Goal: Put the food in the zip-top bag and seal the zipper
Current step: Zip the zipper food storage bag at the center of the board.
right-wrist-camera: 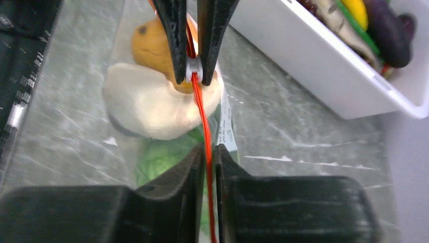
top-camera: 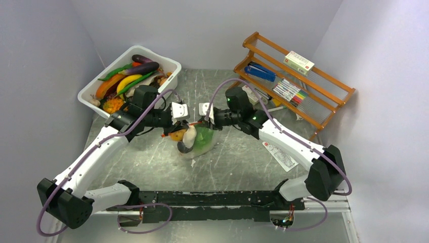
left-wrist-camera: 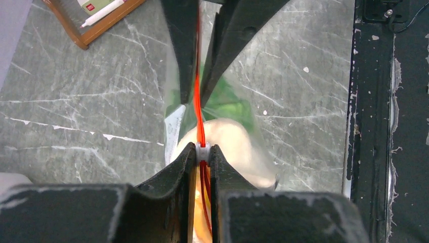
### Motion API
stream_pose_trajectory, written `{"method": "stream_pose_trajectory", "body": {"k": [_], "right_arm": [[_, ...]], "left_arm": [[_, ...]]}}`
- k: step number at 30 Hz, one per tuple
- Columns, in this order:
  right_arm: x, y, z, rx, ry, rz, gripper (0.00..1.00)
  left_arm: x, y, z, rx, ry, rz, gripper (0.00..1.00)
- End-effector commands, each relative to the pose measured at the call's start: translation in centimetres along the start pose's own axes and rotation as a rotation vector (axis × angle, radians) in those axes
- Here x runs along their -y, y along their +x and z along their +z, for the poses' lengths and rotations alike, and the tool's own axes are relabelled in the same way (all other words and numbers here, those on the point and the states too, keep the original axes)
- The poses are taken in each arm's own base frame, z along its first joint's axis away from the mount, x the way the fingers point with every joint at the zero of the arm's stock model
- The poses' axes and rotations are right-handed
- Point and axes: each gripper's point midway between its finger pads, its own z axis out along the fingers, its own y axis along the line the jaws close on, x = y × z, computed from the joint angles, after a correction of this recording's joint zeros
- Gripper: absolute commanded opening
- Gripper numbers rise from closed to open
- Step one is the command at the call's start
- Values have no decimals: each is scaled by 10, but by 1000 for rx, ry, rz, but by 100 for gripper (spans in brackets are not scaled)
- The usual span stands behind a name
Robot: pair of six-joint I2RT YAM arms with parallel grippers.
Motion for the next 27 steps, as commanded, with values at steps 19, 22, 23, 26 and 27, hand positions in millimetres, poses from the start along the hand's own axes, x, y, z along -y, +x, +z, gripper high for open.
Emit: {"method": "stream_pose_trajectory", "body": {"k": [19, 22, 23, 26, 27], "right_arm": [[50, 20, -58, -98, 300, -40, 0], [64, 29, -68, -116, 385, 7, 0], [69, 29, -71, -119, 415, 18, 0], [74, 39, -75, -133, 469, 52, 0], [75, 41, -77, -138, 483, 55, 0]], "left_arm": [[5, 4, -27, -57, -86, -29, 7], [6, 8, -30, -73, -99, -42, 7], [6, 9, -31, -78, -99, -44, 7], [5, 12, -33, -87, -114, -41, 7], [5, 12, -33, -88, -117, -39, 7]]}}
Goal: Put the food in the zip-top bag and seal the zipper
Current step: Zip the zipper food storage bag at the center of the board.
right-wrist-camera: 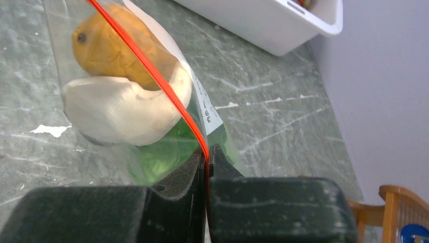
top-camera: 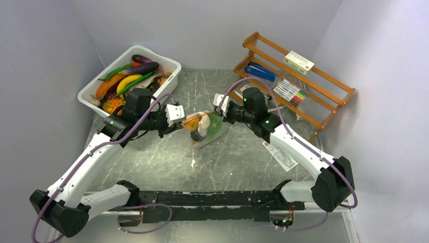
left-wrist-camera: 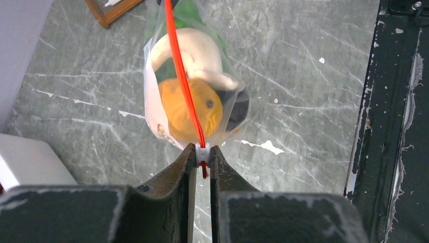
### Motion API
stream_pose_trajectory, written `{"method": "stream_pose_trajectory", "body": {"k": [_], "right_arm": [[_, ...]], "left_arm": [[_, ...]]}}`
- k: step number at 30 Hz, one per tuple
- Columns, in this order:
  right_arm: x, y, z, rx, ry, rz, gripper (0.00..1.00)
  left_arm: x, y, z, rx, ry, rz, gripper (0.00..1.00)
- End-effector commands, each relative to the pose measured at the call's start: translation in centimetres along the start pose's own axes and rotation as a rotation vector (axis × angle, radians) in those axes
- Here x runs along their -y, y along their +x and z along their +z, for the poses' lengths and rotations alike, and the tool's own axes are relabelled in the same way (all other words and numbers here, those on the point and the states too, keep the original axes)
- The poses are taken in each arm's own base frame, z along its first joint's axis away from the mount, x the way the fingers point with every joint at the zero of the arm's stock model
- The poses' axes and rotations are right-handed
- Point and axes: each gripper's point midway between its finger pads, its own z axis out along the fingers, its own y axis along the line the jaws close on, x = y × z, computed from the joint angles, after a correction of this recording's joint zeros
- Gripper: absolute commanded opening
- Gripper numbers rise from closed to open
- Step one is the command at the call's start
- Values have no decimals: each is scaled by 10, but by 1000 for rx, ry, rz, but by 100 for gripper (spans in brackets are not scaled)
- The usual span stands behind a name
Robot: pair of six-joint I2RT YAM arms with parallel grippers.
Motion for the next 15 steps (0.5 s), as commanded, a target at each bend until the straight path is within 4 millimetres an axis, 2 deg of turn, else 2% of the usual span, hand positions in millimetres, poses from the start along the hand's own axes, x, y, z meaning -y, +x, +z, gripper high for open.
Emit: {"method": "stream_pose_trajectory", "body": {"k": [1, 8, 15], "right_arm": [[35, 9, -15, -38, 187, 23, 0], [43, 13, -26, -32, 221, 44, 0], [37, 3, -17, 37, 174, 70, 0]], "left_arm": [[5, 11, -12, -47, -19, -32, 7], [2, 20, -14, -87, -47, -40, 7], [-3, 6, -10, -20, -59, -34, 7]]}}
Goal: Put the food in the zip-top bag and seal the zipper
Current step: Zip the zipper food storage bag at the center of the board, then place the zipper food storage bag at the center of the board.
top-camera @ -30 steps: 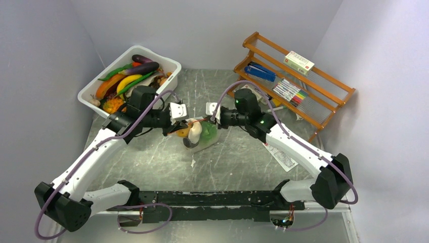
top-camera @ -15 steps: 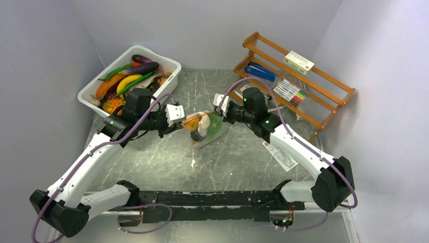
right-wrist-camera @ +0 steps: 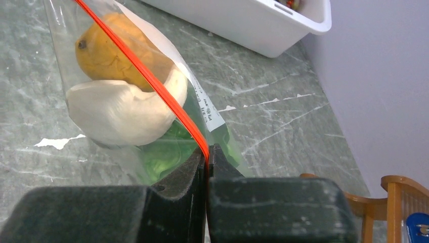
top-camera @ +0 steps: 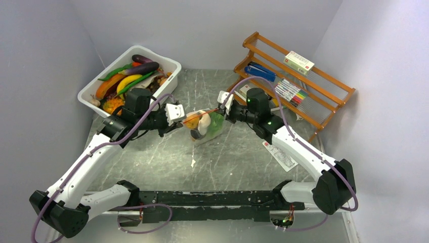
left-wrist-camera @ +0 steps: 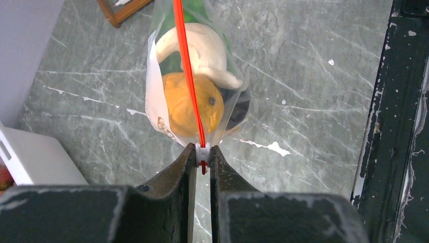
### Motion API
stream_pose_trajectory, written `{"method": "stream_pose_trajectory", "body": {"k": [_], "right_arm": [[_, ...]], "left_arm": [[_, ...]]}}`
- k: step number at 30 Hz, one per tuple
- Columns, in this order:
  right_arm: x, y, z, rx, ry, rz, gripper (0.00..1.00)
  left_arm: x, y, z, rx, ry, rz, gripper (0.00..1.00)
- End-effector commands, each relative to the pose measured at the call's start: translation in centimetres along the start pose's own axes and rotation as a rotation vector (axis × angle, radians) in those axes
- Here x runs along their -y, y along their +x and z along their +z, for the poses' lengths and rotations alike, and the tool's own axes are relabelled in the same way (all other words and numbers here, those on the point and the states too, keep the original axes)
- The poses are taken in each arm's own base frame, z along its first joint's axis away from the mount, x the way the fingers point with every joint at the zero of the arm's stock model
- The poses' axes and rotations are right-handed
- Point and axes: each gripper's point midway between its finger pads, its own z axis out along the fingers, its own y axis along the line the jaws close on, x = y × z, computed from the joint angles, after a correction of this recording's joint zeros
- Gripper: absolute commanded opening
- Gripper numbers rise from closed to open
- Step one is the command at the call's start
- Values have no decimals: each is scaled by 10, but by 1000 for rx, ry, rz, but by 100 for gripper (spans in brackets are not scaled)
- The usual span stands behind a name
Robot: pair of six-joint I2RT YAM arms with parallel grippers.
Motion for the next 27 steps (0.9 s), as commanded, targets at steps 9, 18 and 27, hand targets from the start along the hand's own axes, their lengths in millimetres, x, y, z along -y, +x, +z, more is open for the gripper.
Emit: {"method": "stream_pose_trajectory", "body": {"k": [9, 18, 27], "right_arm": [[55, -12, 5, 67, 198, 24, 0], [53, -28, -2, 100, 189, 68, 18], [33, -40, -23, 147, 174, 232, 74]], "left_arm": [[-21, -20, -2, 84, -90, 23, 7], [-34, -43, 5, 150, -85, 95, 7], [-12, -33, 17, 169, 34, 84, 7]]}}
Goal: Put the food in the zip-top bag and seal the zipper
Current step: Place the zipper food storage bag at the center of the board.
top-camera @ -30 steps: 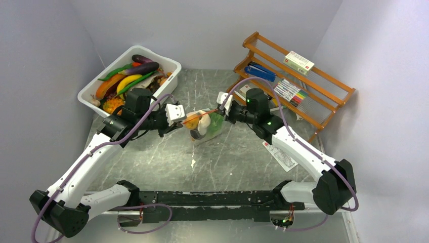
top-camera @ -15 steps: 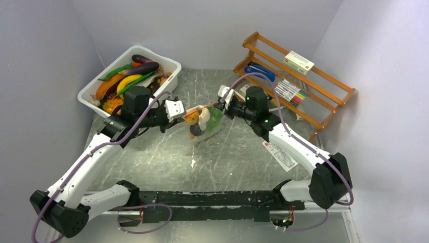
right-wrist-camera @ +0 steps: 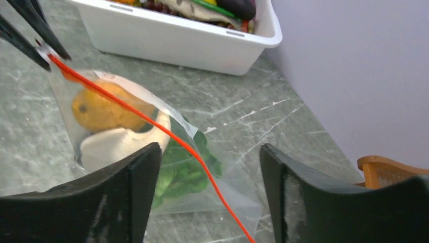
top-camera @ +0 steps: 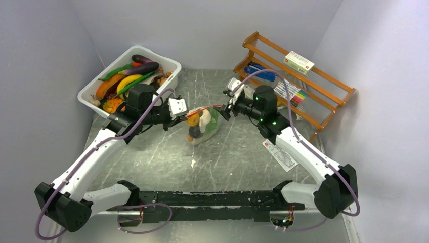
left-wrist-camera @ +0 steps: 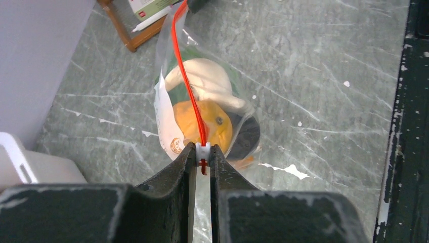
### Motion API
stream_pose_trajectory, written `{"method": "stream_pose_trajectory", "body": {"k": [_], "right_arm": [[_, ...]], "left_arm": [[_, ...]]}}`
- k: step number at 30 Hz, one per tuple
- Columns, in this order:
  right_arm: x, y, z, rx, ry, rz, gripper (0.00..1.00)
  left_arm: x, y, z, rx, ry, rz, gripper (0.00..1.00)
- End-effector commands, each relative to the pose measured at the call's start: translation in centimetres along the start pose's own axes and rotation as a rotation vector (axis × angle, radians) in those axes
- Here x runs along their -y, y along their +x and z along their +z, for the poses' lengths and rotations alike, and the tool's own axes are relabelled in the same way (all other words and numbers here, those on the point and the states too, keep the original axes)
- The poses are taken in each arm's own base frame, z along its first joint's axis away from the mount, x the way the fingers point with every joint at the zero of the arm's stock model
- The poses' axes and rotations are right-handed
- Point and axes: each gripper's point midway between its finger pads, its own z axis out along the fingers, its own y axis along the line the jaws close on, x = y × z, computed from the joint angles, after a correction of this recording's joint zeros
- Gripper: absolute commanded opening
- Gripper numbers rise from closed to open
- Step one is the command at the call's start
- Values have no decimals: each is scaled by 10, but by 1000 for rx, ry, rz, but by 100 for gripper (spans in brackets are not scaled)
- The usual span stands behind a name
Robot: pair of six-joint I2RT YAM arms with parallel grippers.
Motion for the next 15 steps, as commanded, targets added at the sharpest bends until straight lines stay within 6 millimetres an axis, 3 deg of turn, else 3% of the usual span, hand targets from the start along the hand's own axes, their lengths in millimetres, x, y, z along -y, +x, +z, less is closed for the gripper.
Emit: {"method": "stream_pose_trajectory", "body": {"k": [1, 2, 4, 8, 11, 15], "right_arm": [[-1, -17, -16, 52, 45, 122, 76], [1, -19, -18, 63, 72, 150, 77], [12, -23, -25, 95, 173, 264, 98], [14, -23, -38, 127, 260, 473, 100], [25, -21, -51, 114, 364, 570, 100], [36, -12, -60, 55, 459, 602, 100]], "left_arm": [[15, -21, 1, 112, 100, 44, 7], [21, -25, 1, 129, 133, 37, 8], [26, -34, 1, 166, 170, 9, 10], [43, -50, -4, 264, 251, -9, 16], [54, -50, -8, 293, 288, -1, 26], [57, -41, -6, 255, 302, -1, 14]]}}
